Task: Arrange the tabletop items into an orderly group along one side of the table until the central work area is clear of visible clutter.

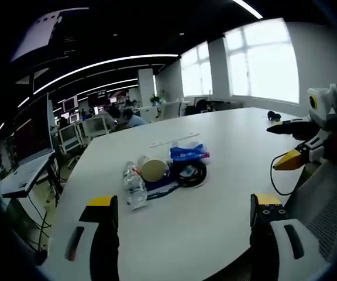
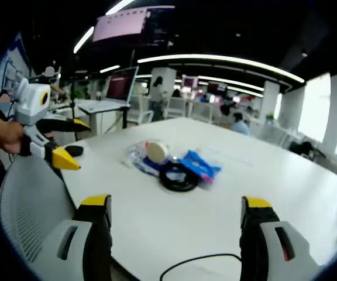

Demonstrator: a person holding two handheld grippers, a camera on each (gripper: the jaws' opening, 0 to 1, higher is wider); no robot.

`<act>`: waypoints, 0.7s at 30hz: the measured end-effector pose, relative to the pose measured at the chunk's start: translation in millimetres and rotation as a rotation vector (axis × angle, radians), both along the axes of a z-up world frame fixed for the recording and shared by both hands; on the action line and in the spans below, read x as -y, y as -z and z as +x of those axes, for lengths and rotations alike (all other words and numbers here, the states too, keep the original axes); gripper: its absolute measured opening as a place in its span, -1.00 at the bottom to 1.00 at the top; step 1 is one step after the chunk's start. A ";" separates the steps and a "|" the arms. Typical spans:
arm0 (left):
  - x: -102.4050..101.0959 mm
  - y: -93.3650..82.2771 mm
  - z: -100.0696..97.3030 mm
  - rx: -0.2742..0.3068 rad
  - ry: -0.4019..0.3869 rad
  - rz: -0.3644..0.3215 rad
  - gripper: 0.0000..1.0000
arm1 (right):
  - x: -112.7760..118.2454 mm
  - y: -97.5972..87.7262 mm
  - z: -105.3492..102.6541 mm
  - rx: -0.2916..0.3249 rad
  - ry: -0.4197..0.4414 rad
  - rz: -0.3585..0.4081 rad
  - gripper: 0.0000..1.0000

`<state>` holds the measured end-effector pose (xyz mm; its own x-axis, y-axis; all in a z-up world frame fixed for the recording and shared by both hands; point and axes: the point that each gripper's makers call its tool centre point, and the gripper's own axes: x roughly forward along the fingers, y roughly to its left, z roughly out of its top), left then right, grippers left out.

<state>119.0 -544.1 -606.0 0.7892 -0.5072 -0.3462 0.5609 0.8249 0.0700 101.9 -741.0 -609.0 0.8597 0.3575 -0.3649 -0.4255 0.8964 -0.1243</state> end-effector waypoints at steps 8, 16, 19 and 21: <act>-1.5 0.5 0.6 -0.001 -0.007 0.000 0.85 | 1.0 0.2 0.4 -0.003 0.005 0.003 0.78; -1.9 0.0 1.6 -0.002 -0.010 -0.007 0.85 | 2.0 -1.6 1.1 0.006 0.008 0.010 0.78; -2.3 0.1 1.7 -0.003 -0.012 -0.007 0.85 | 2.0 -1.3 1.2 0.004 0.008 0.010 0.78; -2.6 1.0 1.7 -0.007 -0.012 -0.005 0.85 | 2.2 -1.3 1.1 0.004 0.008 0.010 0.78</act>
